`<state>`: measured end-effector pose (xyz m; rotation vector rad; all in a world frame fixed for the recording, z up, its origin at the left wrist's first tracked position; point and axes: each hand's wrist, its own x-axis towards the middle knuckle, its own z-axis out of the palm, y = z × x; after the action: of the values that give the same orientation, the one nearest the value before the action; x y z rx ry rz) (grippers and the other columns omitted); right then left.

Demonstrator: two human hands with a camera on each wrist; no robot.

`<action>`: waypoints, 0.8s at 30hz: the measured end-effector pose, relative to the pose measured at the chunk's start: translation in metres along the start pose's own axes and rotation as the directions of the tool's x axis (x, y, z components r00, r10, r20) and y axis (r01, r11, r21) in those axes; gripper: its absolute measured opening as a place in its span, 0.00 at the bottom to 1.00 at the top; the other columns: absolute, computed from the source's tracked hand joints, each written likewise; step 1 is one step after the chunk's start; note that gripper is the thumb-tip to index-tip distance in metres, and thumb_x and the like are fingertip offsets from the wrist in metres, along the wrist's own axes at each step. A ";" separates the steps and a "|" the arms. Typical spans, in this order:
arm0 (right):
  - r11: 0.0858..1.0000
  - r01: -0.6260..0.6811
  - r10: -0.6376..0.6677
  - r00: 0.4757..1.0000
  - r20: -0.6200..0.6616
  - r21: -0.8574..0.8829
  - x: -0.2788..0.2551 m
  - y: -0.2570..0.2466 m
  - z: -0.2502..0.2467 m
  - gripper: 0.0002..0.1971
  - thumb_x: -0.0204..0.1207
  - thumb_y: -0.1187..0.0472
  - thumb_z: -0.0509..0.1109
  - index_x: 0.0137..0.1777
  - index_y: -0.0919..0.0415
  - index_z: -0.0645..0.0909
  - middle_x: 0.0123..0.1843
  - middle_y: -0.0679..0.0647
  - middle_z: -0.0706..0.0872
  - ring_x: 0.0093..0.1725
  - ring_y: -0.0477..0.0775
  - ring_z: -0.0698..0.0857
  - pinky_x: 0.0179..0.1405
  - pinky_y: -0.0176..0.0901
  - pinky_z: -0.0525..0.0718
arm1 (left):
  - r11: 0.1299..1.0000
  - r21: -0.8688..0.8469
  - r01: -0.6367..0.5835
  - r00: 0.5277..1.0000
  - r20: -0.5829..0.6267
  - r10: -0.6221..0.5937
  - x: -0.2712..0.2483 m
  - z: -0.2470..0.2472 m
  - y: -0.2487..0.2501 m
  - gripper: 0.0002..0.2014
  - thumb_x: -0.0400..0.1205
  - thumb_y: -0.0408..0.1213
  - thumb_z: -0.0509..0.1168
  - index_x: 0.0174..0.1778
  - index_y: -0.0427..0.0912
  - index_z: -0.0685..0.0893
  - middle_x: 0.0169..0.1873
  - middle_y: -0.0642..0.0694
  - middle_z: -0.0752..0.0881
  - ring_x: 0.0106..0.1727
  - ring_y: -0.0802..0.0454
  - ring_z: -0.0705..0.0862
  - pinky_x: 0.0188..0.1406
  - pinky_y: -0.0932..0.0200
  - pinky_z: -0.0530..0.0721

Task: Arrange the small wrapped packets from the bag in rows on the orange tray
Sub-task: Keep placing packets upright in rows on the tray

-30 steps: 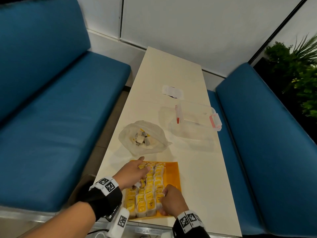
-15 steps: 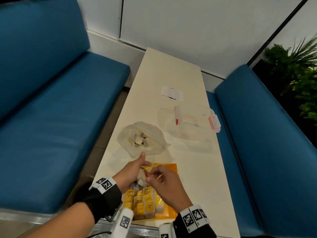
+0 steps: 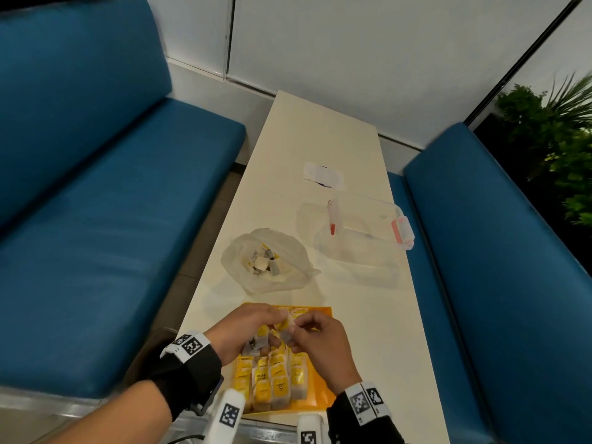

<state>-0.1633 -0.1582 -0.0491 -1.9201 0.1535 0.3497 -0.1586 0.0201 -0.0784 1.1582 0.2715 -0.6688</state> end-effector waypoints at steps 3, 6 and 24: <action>0.984 -0.087 0.090 0.996 -0.012 0.154 0.000 0.008 -0.004 0.07 0.75 0.73 0.76 0.48 0.74 0.81 0.39 0.66 0.87 0.35 0.63 0.91 0.36 0.47 0.89 | 0.983 0.169 -0.075 0.995 -0.054 0.086 -0.002 0.000 -0.003 0.11 0.79 0.38 0.77 0.48 0.34 0.87 0.38 0.37 0.88 0.36 0.50 0.85 0.30 0.58 0.79; 0.992 -0.100 0.099 0.995 0.009 0.073 0.000 0.015 -0.006 0.08 0.74 0.67 0.78 0.51 0.66 0.84 0.46 0.60 0.90 0.44 0.65 0.91 0.40 0.48 0.90 | 0.924 0.353 -0.149 0.969 -0.135 0.208 -0.002 0.002 -0.002 0.09 0.79 0.37 0.77 0.45 0.33 0.88 0.31 0.43 0.87 0.28 0.56 0.83 0.25 0.63 0.76; 0.983 0.034 -0.014 0.993 0.115 -0.179 -0.008 0.008 -0.015 0.02 0.77 0.69 0.72 0.46 0.62 0.82 0.33 0.58 0.91 0.33 0.52 0.90 0.28 0.40 0.82 | 0.549 0.792 -0.265 0.921 0.039 0.388 -0.004 0.008 -0.016 0.04 0.77 0.46 0.78 0.41 0.50 0.93 0.33 0.57 0.88 0.38 0.67 0.83 0.37 0.72 0.75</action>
<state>-0.1700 -0.1759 -0.0486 -2.0736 0.0240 0.4689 -0.1729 0.0101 -0.0847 2.0680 -0.1696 -0.3479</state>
